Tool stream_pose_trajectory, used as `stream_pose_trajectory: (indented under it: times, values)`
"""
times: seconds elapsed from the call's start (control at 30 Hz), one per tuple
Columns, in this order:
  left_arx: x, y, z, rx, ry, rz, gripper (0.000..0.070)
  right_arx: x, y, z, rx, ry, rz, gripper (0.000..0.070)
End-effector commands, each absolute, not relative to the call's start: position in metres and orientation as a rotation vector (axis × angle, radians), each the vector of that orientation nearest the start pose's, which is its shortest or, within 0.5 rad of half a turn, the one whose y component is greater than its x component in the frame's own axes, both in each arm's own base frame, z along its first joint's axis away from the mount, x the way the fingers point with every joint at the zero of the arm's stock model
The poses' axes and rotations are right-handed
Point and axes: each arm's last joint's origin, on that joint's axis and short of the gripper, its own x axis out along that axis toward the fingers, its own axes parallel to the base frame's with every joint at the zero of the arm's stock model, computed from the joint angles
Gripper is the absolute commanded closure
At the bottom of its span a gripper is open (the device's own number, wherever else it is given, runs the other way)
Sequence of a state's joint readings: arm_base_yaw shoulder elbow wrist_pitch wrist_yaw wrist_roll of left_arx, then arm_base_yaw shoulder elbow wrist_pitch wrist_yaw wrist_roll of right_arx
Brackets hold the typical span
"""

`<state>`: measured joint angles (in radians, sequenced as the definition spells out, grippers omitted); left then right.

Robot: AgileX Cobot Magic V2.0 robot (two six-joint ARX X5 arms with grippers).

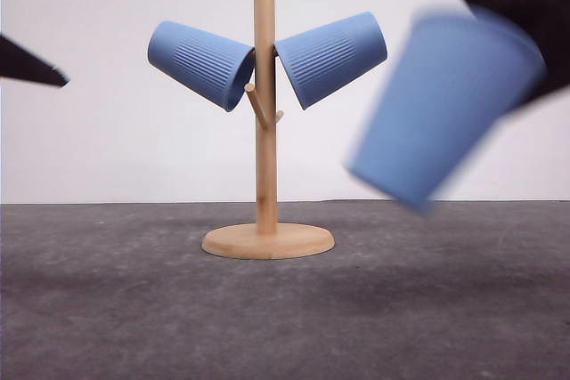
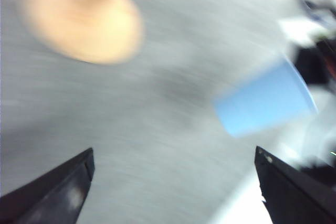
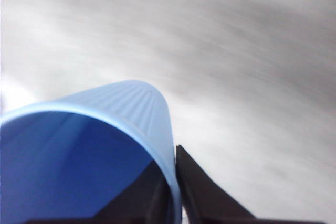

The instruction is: Place three cups

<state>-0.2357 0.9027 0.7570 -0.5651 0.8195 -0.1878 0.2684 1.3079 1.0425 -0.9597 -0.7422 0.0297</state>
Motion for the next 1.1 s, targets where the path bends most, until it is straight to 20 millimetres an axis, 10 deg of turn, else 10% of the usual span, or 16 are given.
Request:
stream_pose_trajectory:
  times: [0.0,1.07]
  values:
    - [0.165,-0.065,0.283,-0.358,0.774,-1.018,0.0089,0.222,0.086,0.274,0.369,1.229,0.973,0.07]
    - [0.155,-0.161,0.269,-0.256,0.784,-1.795,0.0,0.186,0.144,0.281,0.491,1.383,1.418,0.07]
